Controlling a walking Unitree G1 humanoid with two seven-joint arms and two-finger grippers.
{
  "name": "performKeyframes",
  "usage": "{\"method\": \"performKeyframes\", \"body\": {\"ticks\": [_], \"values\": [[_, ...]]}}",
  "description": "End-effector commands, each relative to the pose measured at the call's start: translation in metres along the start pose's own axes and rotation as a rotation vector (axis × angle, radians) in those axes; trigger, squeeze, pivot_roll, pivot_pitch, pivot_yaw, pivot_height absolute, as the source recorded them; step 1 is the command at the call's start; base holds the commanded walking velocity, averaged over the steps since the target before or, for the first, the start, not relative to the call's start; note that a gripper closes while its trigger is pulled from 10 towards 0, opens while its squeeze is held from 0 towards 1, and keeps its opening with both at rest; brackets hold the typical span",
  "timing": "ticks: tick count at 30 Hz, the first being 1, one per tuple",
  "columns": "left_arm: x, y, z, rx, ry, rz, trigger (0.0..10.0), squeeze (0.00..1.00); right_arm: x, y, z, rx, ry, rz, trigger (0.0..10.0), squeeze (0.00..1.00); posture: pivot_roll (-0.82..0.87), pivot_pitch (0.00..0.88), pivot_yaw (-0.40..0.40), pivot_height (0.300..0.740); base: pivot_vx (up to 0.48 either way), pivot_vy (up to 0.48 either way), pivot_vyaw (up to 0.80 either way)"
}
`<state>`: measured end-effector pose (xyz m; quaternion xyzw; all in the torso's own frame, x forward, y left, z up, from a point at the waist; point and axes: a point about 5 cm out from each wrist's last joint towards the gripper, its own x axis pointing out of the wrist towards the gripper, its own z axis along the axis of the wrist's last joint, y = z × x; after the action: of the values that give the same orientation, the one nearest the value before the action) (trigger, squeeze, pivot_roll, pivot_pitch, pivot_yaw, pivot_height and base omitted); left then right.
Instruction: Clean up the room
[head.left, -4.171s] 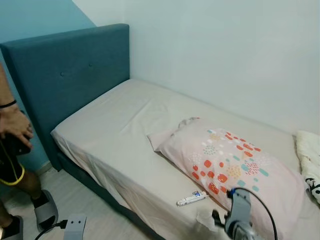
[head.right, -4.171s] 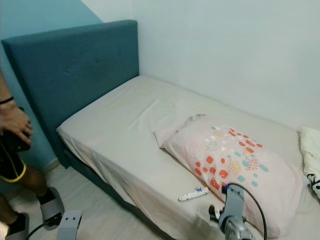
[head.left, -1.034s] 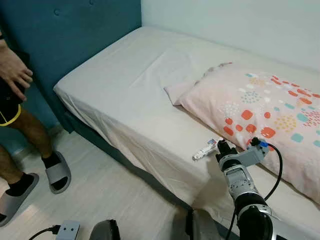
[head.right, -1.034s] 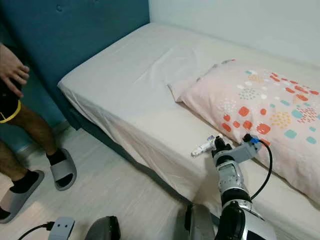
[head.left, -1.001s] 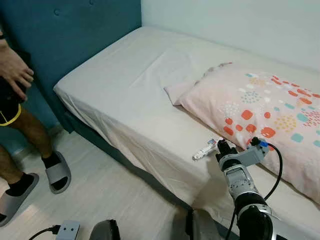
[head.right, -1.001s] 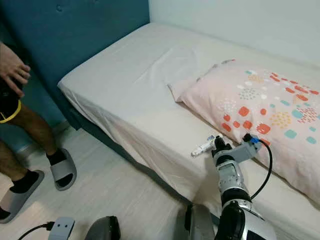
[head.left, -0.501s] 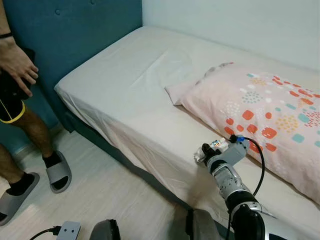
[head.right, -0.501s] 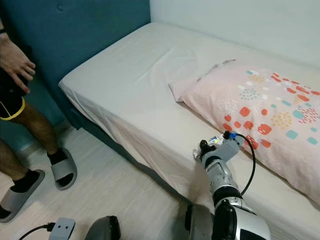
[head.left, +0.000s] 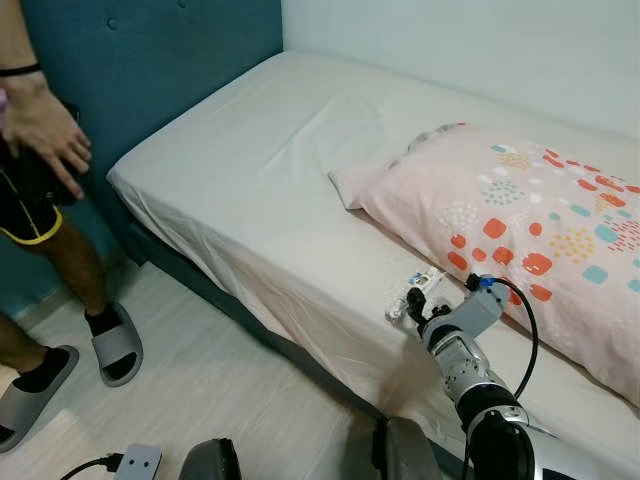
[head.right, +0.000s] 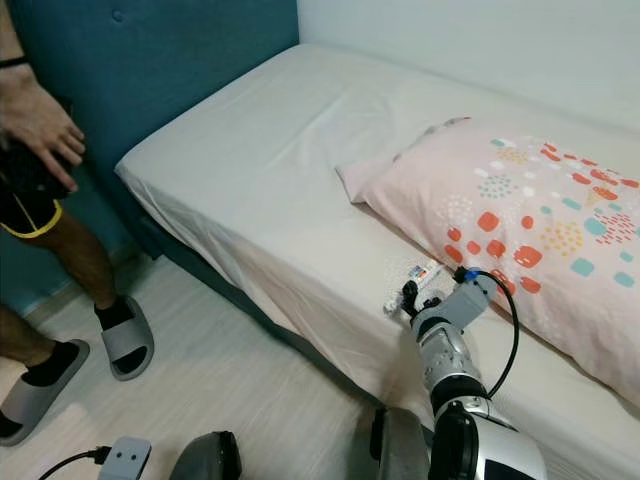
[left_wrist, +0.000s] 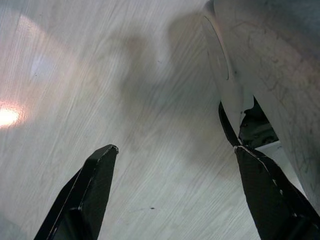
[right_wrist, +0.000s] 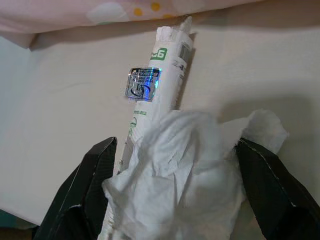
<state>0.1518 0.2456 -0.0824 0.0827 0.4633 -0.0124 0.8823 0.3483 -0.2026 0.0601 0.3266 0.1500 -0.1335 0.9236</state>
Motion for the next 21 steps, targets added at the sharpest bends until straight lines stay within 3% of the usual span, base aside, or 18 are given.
{"method": "performKeyframes", "body": {"ticks": [1, 6, 14, 15, 16, 17, 18, 19, 20, 21], "values": [[-0.004, 0.006, -0.010, 0.015, 0.032, 0.008, 10.0, 0.00, -0.001, 0.000, -0.006, 0.039, 0.017, -0.009, 10.0, 1.00, 0.11, 0.227, -0.010, 0.541, 0.000, 0.000, 0.00], [-0.005, 0.008, -0.012, 0.025, 0.034, 0.004, 10.0, 0.00, 0.001, 0.010, -0.002, 0.063, 0.009, 0.047, 10.0, 1.00, 0.12, 0.234, -0.006, 0.541, 0.000, 0.000, 0.00], [-0.007, 0.011, -0.015, 0.042, 0.037, 0.000, 10.0, 0.00, 0.005, 0.019, 0.002, -0.023, 0.059, -0.017, 10.0, 1.00, 0.14, 0.254, 0.008, 0.541, 0.000, 0.000, 0.00], [-0.007, 0.011, -0.015, 0.045, 0.037, -0.001, 10.0, 0.00, 0.006, 0.023, 0.004, -0.034, 0.059, -0.011, 10.0, 0.93, 0.14, 0.260, 0.007, 0.541, 0.000, 0.000, 0.00], [-0.007, 0.011, -0.015, 0.045, 0.037, -0.001, 10.0, 0.00, 0.006, 0.023, 0.004, -0.034, 0.059, -0.011, 10.0, 0.93, 0.14, 0.260, 0.007, 0.541, 0.000, 0.000, 0.00], [-0.007, 0.012, -0.016, 0.048, 0.038, -0.002, 10.0, 0.00, 0.007, 0.027, 0.007, -0.075, 0.064, -0.024, 10.0, 0.74, 0.15, 0.267, 0.008, 0.541, 0.000, 0.000, 0.00], [-0.008, 0.012, -0.018, 0.051, 0.038, -0.003, 10.0, 0.00, 0.008, 0.031, 0.010, -0.111, 0.066, -0.041, 10.0, 0.21, 0.15, 0.275, 0.011, 0.541, 0.000, 0.000, 0.00], [-0.008, 0.012, -0.018, 0.051, 0.038, -0.003, 10.0, 0.00, 0.008, 0.031, 0.010, -0.111, 0.066, -0.041, 10.0, 0.21, 0.15, 0.275, 0.011, 0.541, 0.000, 0.000, 0.00], [-0.009, 0.012, -0.019, 0.053, 0.038, -0.004, 10.0, 0.00, 0.009, 0.033, 0.013, -0.142, 0.067, -0.058, 10.0, 0.05, 0.15, 0.275, 0.011, 0.541, 0.000, 0.000, 0.00], [-0.009, 0.013, -0.020, 0.055, 0.039, -0.005, 10.0, 0.00, 0.010, 0.037, 0.017, -0.164, 0.065, -0.067, 10.0, 0.00, 0.16, 0.284, 0.011, 0.541, 0.000, 0.000, 0.00]]}}
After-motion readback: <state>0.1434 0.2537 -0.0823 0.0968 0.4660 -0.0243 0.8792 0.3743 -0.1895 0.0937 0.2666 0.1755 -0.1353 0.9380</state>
